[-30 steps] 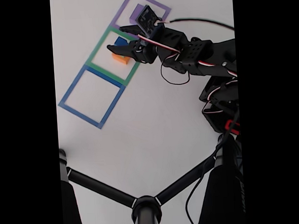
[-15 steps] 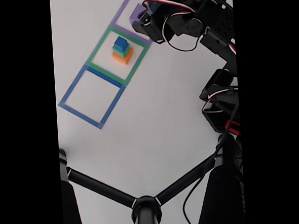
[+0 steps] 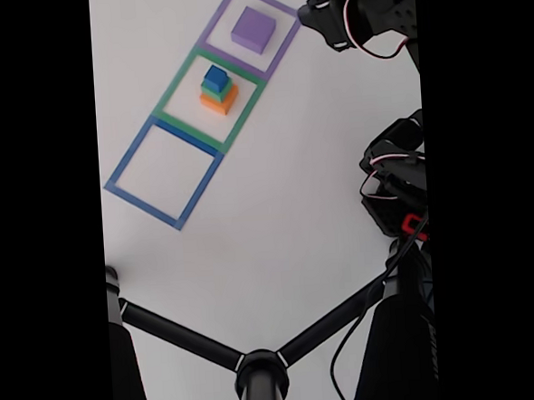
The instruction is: Tower of hanoi
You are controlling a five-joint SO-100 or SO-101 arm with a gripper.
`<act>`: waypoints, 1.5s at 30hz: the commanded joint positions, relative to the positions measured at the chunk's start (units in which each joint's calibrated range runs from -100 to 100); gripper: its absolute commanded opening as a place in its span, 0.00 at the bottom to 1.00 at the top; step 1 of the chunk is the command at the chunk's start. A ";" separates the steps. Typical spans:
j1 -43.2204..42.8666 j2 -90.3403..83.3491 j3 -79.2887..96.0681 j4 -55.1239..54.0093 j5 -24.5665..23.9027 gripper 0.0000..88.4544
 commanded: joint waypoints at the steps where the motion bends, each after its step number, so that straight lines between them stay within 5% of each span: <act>1: 7.10 -3.17 -2.72 3.13 0.59 0.03; 16: 10.65 -4.22 8.19 -9.59 0.59 0.18; 30: 9.59 0.87 38.10 -52.66 0.59 0.46; 45: 8.44 13.79 55.01 -86.43 0.59 0.54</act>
